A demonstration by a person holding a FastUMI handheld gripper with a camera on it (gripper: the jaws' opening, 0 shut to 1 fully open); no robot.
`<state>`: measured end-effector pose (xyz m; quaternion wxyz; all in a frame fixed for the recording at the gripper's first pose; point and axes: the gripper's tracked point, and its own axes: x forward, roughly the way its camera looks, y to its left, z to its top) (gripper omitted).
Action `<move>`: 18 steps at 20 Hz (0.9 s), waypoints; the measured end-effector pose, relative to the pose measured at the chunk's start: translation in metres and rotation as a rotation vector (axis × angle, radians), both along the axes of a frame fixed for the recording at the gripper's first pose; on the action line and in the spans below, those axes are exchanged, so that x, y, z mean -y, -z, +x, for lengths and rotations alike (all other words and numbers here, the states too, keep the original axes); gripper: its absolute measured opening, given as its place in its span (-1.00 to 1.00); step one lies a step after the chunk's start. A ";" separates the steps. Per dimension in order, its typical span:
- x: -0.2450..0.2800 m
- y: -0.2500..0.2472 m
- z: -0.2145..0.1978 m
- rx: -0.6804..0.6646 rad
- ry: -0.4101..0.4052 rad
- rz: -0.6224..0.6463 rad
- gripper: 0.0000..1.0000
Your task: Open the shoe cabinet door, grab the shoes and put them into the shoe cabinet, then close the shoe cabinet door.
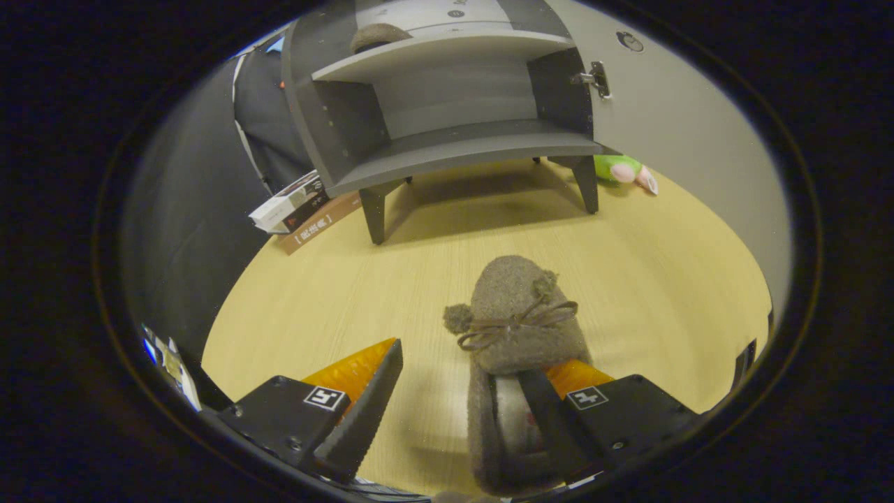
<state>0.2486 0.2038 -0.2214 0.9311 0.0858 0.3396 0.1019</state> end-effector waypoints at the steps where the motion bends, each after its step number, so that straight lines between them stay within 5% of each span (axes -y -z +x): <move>1: 0.001 0.000 -0.001 -0.006 0.004 0.002 0.99; 4: 0.001 0.004 -0.001 -0.027 -0.003 -0.026 0.96; 7: 0.015 0.006 0.000 -0.037 0.010 -0.072 0.68; 9: 0.027 0.010 0.005 -0.049 0.053 -0.089 0.23; 13: 0.021 0.006 0.002 -0.073 -0.005 -0.102 -0.64; 18: 0.021 -0.041 -0.012 -0.021 -0.054 -0.061 -0.87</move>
